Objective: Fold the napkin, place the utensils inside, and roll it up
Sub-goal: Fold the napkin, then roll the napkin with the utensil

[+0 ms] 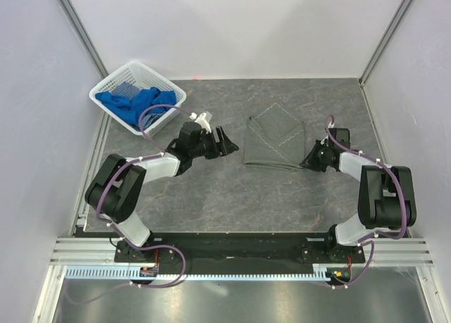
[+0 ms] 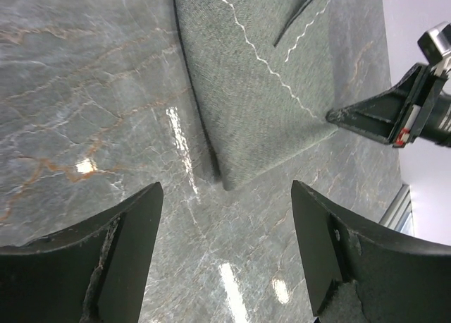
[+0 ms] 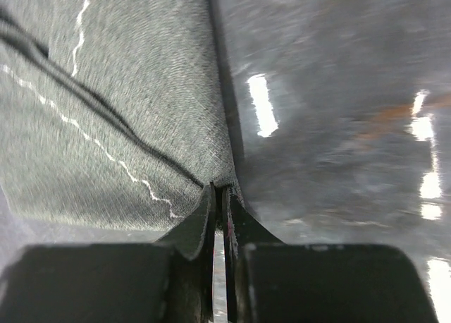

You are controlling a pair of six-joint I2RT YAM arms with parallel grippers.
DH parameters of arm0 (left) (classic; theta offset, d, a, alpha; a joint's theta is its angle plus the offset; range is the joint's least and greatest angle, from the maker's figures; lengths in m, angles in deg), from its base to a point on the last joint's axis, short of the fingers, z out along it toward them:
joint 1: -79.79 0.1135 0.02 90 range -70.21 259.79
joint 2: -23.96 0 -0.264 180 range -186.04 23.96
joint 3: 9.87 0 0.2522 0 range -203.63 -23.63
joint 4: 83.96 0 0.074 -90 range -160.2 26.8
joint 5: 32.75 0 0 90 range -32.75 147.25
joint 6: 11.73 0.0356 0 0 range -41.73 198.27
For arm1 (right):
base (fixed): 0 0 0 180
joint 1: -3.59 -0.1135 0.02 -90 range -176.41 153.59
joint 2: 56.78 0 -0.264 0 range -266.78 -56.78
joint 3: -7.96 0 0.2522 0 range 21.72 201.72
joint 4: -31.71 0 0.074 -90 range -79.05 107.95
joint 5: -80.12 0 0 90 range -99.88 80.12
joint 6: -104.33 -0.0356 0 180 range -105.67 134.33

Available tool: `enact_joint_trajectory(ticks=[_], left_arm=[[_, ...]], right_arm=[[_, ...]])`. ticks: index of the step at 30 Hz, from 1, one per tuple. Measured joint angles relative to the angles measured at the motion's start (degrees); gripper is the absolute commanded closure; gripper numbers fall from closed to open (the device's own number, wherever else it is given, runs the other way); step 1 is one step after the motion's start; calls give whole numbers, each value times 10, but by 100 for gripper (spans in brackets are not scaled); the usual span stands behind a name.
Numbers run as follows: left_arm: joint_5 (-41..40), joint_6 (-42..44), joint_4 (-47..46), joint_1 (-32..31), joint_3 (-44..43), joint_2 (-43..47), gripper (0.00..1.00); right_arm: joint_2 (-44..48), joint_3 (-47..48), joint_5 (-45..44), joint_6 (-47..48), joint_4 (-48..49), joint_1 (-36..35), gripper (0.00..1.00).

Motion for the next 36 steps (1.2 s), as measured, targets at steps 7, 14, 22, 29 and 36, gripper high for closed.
enact_joint_trajectory(ticks=[7, 14, 22, 29, 36], left_arm=[[-1, 0, 13, 10, 5, 4, 25], [-18, 1, 28, 18, 14, 0, 33], [-21, 3, 26, 21, -19, -71, 36], [-20, 2, -1, 26, -40, -107, 37], [-10, -10, -45, 44, -42, -135, 54]], right_arm=[[-3, -9, 2, -34, 31, -88, 97], [-4, -26, 15, -75, 62, -133, 97], [-4, -35, 20, -93, 80, -135, 97], [-3, -40, 24, -98, 89, -136, 97], [-3, -43, 26, -100, 94, -136, 95]])
